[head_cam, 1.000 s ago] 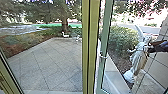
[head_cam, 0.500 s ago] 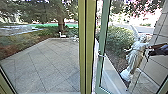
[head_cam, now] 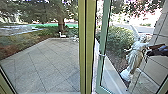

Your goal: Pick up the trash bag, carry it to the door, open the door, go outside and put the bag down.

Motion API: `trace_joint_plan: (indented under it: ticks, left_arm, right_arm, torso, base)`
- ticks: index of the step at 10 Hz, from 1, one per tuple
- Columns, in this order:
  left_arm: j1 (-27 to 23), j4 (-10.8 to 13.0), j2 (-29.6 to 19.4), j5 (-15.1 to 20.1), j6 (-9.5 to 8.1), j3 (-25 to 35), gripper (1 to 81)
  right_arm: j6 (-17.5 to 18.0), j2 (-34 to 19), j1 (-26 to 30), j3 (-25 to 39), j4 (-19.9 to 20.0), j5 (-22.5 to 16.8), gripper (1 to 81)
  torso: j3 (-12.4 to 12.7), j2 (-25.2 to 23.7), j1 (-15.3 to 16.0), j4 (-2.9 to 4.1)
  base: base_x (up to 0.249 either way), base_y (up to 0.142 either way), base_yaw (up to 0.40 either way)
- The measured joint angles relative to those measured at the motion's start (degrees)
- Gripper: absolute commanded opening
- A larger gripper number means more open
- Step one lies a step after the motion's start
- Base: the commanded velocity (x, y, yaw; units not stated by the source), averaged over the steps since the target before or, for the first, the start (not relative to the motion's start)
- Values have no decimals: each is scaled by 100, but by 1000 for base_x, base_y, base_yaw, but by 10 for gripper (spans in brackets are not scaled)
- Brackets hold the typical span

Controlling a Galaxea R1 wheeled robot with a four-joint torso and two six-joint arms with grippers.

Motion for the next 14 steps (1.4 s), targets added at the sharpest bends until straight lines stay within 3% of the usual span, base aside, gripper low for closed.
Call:
trace_joint_plan:
  ticks: [6, 10, 11, 14]
  left_arm:
    - [0, -121, 55, 0, 0, 2, 10]
    - [0, -141, 52, 1, 0, 2, 10]
    - [4, -141, 52, 1, 0, 2, 10]
    - [23, -149, 49, 1, 0, 2, 10]
  right_arm:
    - [0, 127, 116, -866, -800, 901, 811]
    - [59, 63, -521, -962, -869, 1307, 811]
    - [67, 66, -471, -978, -872, 1384, 811]
    - [69, 16, -457, -991, -872, 1414, 811]
  torso:
    - [0, 0, 0, 0]
    - [0, 0, 0, -2]
    - [0, 0, 0, -35]
    - [0, 0, 0, -330]
  base:
    - [0, 0, 0]
    - [0, 0, 0]
    - [0, 0, 0]
    - [0, 0, 0]
